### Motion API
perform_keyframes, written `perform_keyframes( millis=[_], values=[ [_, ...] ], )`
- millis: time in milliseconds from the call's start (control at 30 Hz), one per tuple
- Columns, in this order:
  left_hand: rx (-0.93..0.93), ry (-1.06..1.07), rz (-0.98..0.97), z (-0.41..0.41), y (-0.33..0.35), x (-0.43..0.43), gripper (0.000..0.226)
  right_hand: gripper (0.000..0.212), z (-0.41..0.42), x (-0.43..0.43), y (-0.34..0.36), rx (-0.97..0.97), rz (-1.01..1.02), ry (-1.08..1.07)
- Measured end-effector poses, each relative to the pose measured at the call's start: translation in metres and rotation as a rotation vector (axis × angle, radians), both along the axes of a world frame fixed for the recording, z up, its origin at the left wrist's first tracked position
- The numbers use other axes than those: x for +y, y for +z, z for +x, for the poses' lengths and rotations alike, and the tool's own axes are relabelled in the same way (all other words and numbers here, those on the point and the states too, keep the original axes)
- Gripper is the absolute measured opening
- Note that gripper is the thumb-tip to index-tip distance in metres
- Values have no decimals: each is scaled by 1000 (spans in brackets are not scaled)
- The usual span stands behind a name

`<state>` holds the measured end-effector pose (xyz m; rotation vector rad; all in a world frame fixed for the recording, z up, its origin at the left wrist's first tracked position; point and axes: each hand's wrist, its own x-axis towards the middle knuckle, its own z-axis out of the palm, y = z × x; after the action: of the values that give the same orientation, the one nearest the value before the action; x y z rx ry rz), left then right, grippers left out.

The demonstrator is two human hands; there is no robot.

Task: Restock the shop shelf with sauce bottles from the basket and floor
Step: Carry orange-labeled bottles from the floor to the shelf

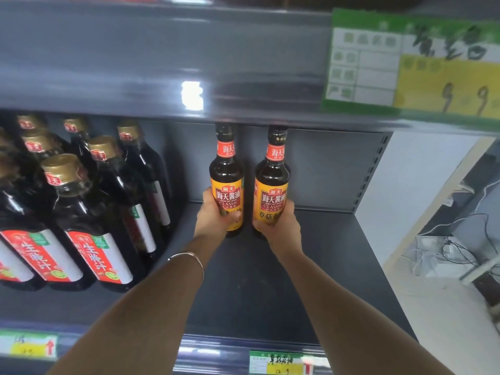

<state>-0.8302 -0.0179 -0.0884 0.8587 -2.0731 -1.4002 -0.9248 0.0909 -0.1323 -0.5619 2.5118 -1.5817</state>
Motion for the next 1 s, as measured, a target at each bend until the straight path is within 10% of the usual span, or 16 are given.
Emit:
perform_keyframes(
  millis=[1000],
  values=[
    [-49,-15,38,-3,-1,-3,77,93,4,-1,8,-57,38,-2]
  ],
)
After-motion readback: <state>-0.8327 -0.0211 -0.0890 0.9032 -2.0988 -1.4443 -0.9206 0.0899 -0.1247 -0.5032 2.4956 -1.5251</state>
